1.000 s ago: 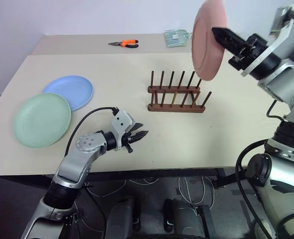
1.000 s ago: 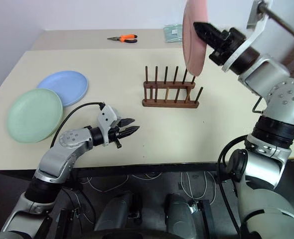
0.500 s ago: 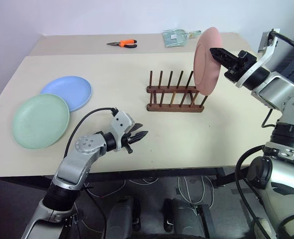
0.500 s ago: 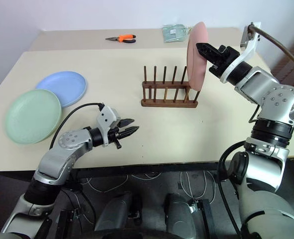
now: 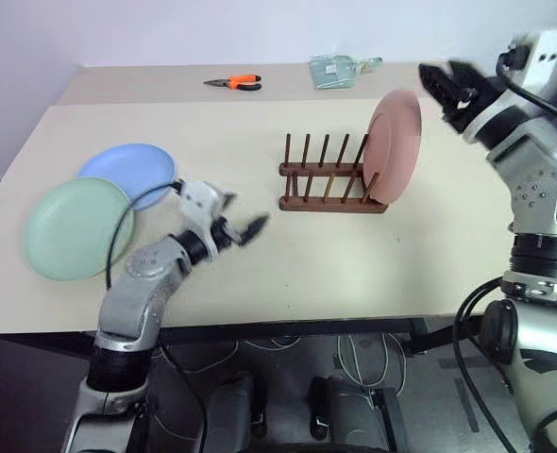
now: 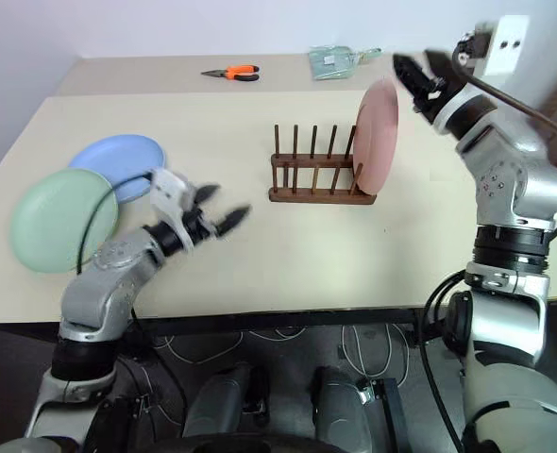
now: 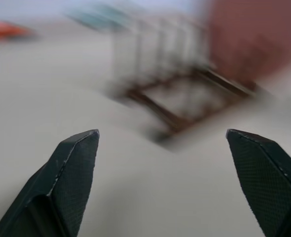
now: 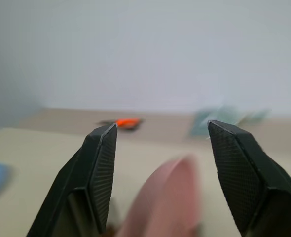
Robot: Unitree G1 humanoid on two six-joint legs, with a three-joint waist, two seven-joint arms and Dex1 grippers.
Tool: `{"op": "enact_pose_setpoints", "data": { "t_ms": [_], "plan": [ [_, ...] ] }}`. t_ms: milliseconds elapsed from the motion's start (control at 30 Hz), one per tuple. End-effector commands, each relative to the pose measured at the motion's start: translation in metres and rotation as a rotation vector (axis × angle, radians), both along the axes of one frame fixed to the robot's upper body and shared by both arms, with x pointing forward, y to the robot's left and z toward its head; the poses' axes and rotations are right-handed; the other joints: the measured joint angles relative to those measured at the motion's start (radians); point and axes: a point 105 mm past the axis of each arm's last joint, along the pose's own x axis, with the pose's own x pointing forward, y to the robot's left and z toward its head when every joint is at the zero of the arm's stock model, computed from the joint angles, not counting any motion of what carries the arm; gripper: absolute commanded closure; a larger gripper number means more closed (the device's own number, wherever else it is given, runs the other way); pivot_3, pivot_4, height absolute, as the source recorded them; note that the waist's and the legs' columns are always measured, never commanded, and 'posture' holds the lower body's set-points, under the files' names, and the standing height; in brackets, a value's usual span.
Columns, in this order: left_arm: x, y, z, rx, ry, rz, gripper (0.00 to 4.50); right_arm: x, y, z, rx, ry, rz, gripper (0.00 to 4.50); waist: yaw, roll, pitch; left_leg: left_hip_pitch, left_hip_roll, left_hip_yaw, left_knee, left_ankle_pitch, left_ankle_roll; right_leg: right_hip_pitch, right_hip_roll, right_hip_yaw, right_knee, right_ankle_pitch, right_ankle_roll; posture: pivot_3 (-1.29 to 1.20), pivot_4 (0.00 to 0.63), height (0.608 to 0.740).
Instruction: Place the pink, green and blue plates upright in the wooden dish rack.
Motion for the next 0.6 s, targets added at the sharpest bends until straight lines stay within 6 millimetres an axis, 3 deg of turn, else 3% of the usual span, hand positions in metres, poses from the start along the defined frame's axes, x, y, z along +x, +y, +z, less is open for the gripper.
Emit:
{"op": "enact_pose_setpoints", "data": {
  "t_ms": [33, 67, 133, 200, 300, 433, 600],
  "plan": [
    [0.004, 0.084, 0.029, -0.049, -0.081, 0.517, 0.16, -0.028, 0.021, 0.037, -0.252, -0.250, -0.006, 1.51, -0.008, 0.000, 0.000, 0.000, 0.000, 0.000, 0.000, 0.000, 0.000, 0.000, 0.000, 0.000, 0.000, 0.000, 0.000, 0.00, 0.150, 0.740],
    [-0.003, 0.114, 0.032, -0.063, -0.071, 0.690, 0.16, -0.035, 0.044, 0.032, -0.330, -0.258, 0.092, 1.51, -0.011, 0.000, 0.000, 0.000, 0.000, 0.000, 0.000, 0.000, 0.000, 0.000, 0.000, 0.000, 0.000, 0.000, 0.000, 0.00, 0.150, 0.740],
    [-0.028, 0.165, 0.035, -0.067, -0.056, 1.002, 0.11, -0.054, 0.094, 0.004, -0.477, -0.214, 0.350, 0.96, -0.023, -0.001, 0.000, 0.001, 0.000, 0.000, -0.001, 0.000, 0.000, 0.001, 0.000, 0.000, 0.000, -0.001, 0.001, 0.00, 0.150, 0.740],
    [-0.041, 0.182, 0.035, -0.085, -0.051, 1.120, 0.11, -0.066, 0.115, -0.013, -0.537, -0.175, 0.473, 0.16, -0.028, -0.002, 0.000, 0.002, 0.001, 0.000, -0.002, 0.000, -0.001, 0.001, 0.001, 0.000, 0.000, -0.001, 0.001, 0.00, 0.150, 0.740],
    [-0.074, 0.208, 0.019, -0.205, 0.034, 1.321, 0.11, -0.099, 0.166, -0.063, -0.612, -0.063, 0.770, 0.07, -0.016, -0.005, 0.000, 0.002, 0.001, -0.001, 0.000, 0.001, -0.001, 0.002, 0.000, -0.002, 0.000, -0.001, 0.001, 0.00, 0.150, 0.740],
    [-0.087, 0.203, -0.009, -0.312, 0.175, 1.304, 0.11, -0.115, 0.189, -0.091, -0.601, -0.004, 0.898, 0.07, 0.006, -0.008, 0.001, 0.002, 0.000, -0.003, 0.001, -0.001, -0.001, 0.004, -0.002, -0.003, -0.001, 0.000, 0.001, 0.00, 0.150, 0.740],
    [-0.096, 0.193, -0.047, -0.454, 0.364, 1.267, 0.11, -0.114, 0.192, -0.104, -0.594, 0.030, 0.916, 0.07, 0.004, -0.012, 0.001, 0.002, -0.002, -0.004, 0.001, -0.002, -0.004, 0.004, -0.003, -0.004, -0.001, 0.000, 0.002, 0.00, 0.150, 0.740]
  ]
}}
